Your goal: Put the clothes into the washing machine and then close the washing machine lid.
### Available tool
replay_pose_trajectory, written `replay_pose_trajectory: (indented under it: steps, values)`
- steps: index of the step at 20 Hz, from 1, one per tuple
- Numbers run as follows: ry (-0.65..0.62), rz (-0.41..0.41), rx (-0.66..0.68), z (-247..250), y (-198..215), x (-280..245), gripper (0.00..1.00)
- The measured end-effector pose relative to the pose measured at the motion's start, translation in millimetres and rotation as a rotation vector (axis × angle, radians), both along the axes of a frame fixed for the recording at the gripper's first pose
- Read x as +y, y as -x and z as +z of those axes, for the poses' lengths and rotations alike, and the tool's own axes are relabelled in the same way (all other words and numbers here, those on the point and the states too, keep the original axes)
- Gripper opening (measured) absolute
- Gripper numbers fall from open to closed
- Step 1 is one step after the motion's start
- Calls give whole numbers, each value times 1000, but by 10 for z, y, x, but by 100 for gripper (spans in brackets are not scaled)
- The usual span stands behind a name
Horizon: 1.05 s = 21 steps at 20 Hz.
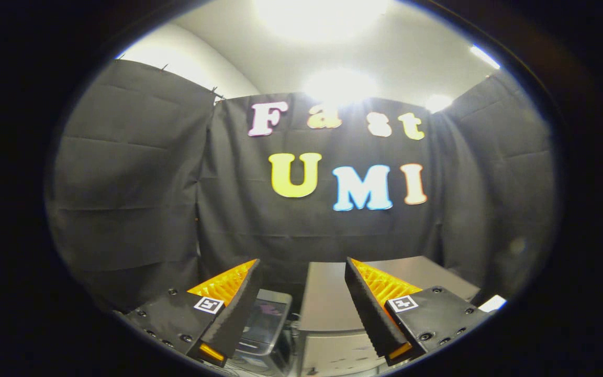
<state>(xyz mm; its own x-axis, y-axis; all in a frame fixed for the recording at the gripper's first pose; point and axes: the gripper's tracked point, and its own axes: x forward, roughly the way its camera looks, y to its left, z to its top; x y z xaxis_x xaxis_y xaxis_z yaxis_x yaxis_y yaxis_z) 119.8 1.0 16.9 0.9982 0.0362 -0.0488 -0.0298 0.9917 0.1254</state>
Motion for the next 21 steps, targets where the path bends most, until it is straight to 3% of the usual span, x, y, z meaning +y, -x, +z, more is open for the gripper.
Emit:
replay_pose_trajectory:
  steps: [4, 7, 15, 21]
  values:
    - [-19, -112, 42, -166, 507, -630, 98]
    - [-22, -144, 43, -259, 848, -943, 98]
    - [-31, -71, 28, -432, 1374, -1299, 98]
    - [-56, -46, 31, -459, 1485, -1377, 98]
